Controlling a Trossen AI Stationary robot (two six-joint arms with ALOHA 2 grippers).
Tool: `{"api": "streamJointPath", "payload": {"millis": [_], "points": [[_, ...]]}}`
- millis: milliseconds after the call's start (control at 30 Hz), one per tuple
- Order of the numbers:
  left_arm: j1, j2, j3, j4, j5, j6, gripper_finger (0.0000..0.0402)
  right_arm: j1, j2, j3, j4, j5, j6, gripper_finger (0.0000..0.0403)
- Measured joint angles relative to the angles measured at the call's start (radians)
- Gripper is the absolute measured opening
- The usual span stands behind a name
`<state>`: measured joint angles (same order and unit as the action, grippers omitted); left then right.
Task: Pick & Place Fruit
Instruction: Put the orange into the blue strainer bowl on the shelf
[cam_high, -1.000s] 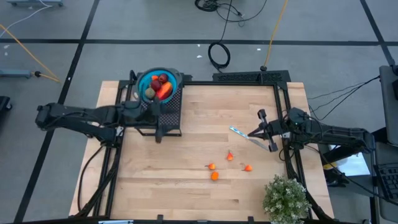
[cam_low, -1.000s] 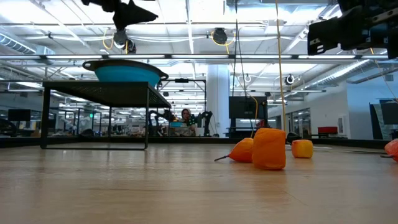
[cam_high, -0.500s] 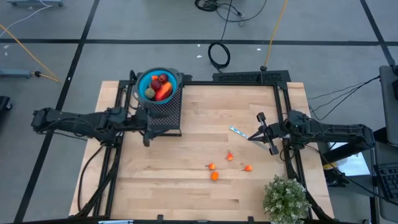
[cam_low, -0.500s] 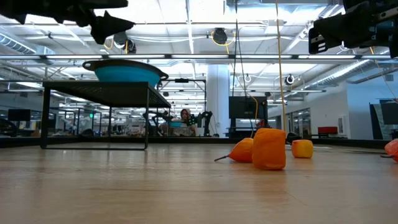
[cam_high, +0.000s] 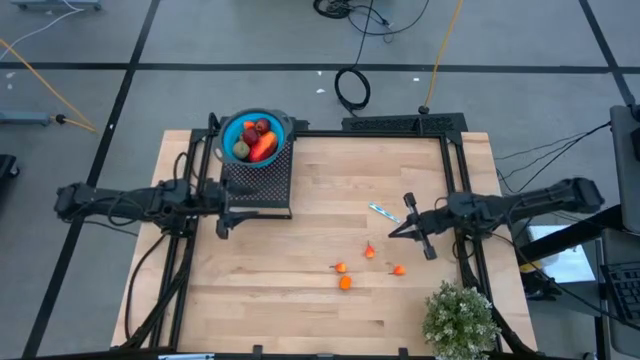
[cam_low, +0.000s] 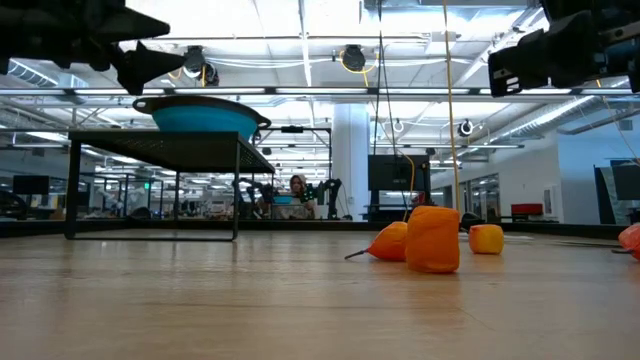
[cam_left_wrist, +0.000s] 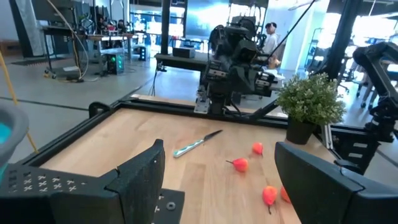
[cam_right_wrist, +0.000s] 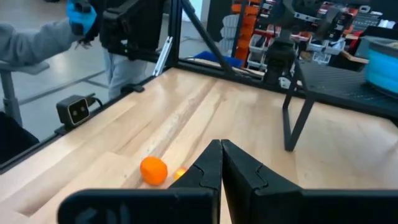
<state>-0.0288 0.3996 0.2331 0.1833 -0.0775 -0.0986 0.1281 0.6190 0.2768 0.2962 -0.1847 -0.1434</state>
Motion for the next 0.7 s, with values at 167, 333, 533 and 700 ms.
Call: {"api": "streamJointPath", "payload": {"millis": [167, 333, 533, 700], "points": [[0.000, -0.056, -0.042, 0.000, 0.000, -0.001, 0.0296, 0.091, 0.121, 0.000, 0.086, 0.083, -0.019, 0.0000], [0.000, -0.076, -0.057, -0.006, 0.001, -0.008, 0.0296, 0.177, 0.253, 0.005, 0.177, 0.141, -0.061, 0.0000], [0.000, -0.075, -0.057, -0.044, 0.001, -0.009, 0.0296, 0.253, 0.431, 0.103, 0.169, 0.189, -0.070, 0.0000], [0.000, -0.075, -0.057, -0.045, 0.001, -0.009, 0.0296, 0.280, 0.583, 0.224, 0.079, 0.189, -0.128, 0.0000]]}}
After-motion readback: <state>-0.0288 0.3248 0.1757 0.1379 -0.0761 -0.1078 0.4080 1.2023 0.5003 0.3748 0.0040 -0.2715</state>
